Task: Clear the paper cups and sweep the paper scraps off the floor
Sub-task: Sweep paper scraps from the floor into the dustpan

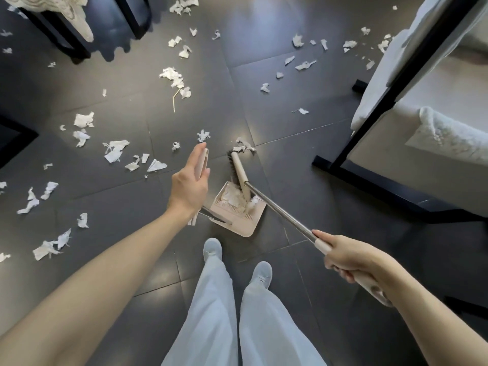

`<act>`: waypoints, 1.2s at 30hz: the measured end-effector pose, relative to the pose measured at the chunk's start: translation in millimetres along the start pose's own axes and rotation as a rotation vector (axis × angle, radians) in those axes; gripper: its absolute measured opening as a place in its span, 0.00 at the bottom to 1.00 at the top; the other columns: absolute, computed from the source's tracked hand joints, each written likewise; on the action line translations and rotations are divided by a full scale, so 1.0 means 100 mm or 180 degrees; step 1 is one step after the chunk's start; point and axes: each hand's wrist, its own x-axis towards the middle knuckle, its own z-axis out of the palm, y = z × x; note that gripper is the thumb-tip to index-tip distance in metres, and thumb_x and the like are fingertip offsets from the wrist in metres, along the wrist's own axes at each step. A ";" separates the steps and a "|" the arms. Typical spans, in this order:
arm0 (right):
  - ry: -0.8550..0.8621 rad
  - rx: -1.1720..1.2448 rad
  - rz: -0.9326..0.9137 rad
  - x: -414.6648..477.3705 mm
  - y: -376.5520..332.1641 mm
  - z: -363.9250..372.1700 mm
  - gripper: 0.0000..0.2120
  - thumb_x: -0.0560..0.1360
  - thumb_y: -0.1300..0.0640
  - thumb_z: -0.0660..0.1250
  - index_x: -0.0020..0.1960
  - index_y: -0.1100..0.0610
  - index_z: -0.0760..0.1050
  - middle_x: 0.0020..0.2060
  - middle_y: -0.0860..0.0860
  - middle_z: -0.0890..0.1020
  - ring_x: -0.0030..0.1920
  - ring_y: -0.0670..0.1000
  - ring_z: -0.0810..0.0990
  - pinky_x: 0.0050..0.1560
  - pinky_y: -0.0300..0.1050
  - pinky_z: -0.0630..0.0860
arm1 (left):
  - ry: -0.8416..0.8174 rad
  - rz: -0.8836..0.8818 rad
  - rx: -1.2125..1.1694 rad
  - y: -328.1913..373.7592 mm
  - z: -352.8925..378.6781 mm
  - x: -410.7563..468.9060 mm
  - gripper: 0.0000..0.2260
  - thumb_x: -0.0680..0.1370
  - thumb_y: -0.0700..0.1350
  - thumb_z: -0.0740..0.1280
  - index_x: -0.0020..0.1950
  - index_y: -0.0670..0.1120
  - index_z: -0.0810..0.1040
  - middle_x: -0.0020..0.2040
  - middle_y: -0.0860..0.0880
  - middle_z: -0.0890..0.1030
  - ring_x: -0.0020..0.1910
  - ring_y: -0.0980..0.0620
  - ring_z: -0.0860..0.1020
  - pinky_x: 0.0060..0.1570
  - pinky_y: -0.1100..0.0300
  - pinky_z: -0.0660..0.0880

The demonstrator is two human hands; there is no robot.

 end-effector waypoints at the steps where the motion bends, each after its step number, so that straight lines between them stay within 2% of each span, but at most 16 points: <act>1: 0.0009 0.0026 0.0002 -0.07 0.01 -0.02 0.41 0.70 0.67 0.58 0.75 0.36 0.56 0.32 0.55 0.75 0.24 0.48 0.70 0.25 0.40 0.70 | -0.0030 0.0028 0.0034 -0.01 -0.02 0.02 0.24 0.80 0.39 0.62 0.74 0.56 0.65 0.67 0.53 0.75 0.59 0.48 0.77 0.52 0.70 0.64; 6: 0.0244 0.0242 -0.0064 -0.29 -0.15 -0.14 0.39 0.71 0.67 0.60 0.75 0.37 0.57 0.30 0.53 0.75 0.23 0.47 0.71 0.25 0.40 0.70 | -0.0203 0.0130 0.0020 -0.08 -0.15 0.19 0.24 0.81 0.39 0.61 0.75 0.57 0.64 0.66 0.52 0.77 0.58 0.46 0.77 0.54 0.62 0.69; 10: 0.0580 0.0459 -0.0130 -0.18 -0.49 -0.29 0.38 0.73 0.68 0.60 0.76 0.40 0.57 0.29 0.54 0.74 0.23 0.49 0.70 0.24 0.40 0.69 | -0.0271 0.0177 0.0022 -0.14 -0.32 0.33 0.25 0.81 0.38 0.61 0.75 0.57 0.64 0.66 0.51 0.77 0.59 0.48 0.77 0.53 0.67 0.66; 14: 0.0819 0.0555 -0.0160 0.14 -0.95 -0.48 0.38 0.73 0.68 0.60 0.77 0.44 0.56 0.28 0.56 0.75 0.24 0.51 0.71 0.26 0.42 0.70 | -0.0389 0.0260 -0.0003 -0.21 -0.56 0.53 0.24 0.81 0.38 0.61 0.74 0.57 0.64 0.67 0.55 0.75 0.62 0.51 0.75 0.53 0.71 0.64; 17: 0.0934 0.0499 -0.0185 0.39 -1.32 -0.57 0.37 0.72 0.68 0.60 0.77 0.47 0.56 0.22 0.54 0.75 0.21 0.52 0.71 0.27 0.43 0.71 | -0.0417 0.0271 -0.0045 -0.29 -0.72 0.73 0.24 0.80 0.37 0.62 0.73 0.57 0.65 0.65 0.55 0.77 0.60 0.55 0.76 0.52 0.72 0.64; 20: 0.0974 0.0603 -0.0192 0.71 -1.63 -0.62 0.35 0.72 0.68 0.58 0.76 0.48 0.58 0.27 0.55 0.75 0.24 0.52 0.70 0.30 0.44 0.71 | -0.0339 0.0196 -0.0096 -0.35 -0.84 1.02 0.24 0.80 0.38 0.62 0.73 0.56 0.66 0.60 0.56 0.78 0.50 0.54 0.77 0.45 0.75 0.65; 22: 0.1008 0.0540 -0.0135 0.88 -1.78 -0.62 0.35 0.72 0.68 0.57 0.76 0.48 0.58 0.30 0.55 0.75 0.25 0.52 0.71 0.30 0.44 0.71 | -0.0312 0.0215 -0.0113 -0.34 -0.87 1.21 0.23 0.80 0.38 0.62 0.73 0.56 0.66 0.62 0.54 0.78 0.49 0.57 0.76 0.44 0.75 0.65; 24: 0.0962 0.0389 -0.0097 0.99 -1.92 -0.56 0.35 0.72 0.67 0.57 0.76 0.47 0.58 0.31 0.55 0.76 0.25 0.52 0.72 0.30 0.43 0.71 | -0.0302 0.0258 -0.0136 -0.33 -0.88 1.36 0.23 0.80 0.38 0.62 0.73 0.55 0.67 0.65 0.52 0.77 0.48 0.63 0.73 0.46 0.76 0.65; 27: 0.0678 0.0177 -0.0013 0.98 -2.11 -0.41 0.36 0.72 0.65 0.57 0.76 0.44 0.58 0.31 0.54 0.78 0.25 0.51 0.73 0.30 0.42 0.72 | -0.0352 0.0232 -0.0185 -0.31 -0.91 1.56 0.23 0.80 0.37 0.62 0.73 0.55 0.67 0.66 0.53 0.77 0.50 0.66 0.72 0.49 0.75 0.64; 31: 0.0200 -0.0138 0.0061 0.76 -2.22 -0.23 0.40 0.69 0.66 0.57 0.76 0.40 0.55 0.31 0.54 0.78 0.23 0.49 0.73 0.28 0.40 0.73 | -0.0406 0.0243 -0.0301 -0.26 -0.92 1.79 0.23 0.80 0.37 0.61 0.74 0.53 0.66 0.67 0.51 0.76 0.60 0.61 0.71 0.52 0.79 0.63; 33: 0.0077 -0.0199 0.0035 0.58 -2.22 -0.17 0.39 0.70 0.65 0.58 0.76 0.38 0.56 0.29 0.52 0.77 0.21 0.48 0.71 0.27 0.38 0.72 | -0.0431 0.0247 -0.0327 -0.25 -0.92 1.87 0.23 0.80 0.37 0.62 0.74 0.54 0.66 0.66 0.53 0.76 0.63 0.59 0.72 0.55 0.77 0.62; 36: 0.0044 0.0022 0.0025 0.34 -2.17 -0.19 0.40 0.71 0.67 0.58 0.75 0.36 0.56 0.30 0.53 0.75 0.22 0.48 0.69 0.26 0.39 0.70 | -0.0475 0.0307 -0.0279 -0.24 -0.94 1.94 0.23 0.80 0.38 0.62 0.73 0.54 0.66 0.65 0.53 0.77 0.60 0.58 0.74 0.53 0.75 0.63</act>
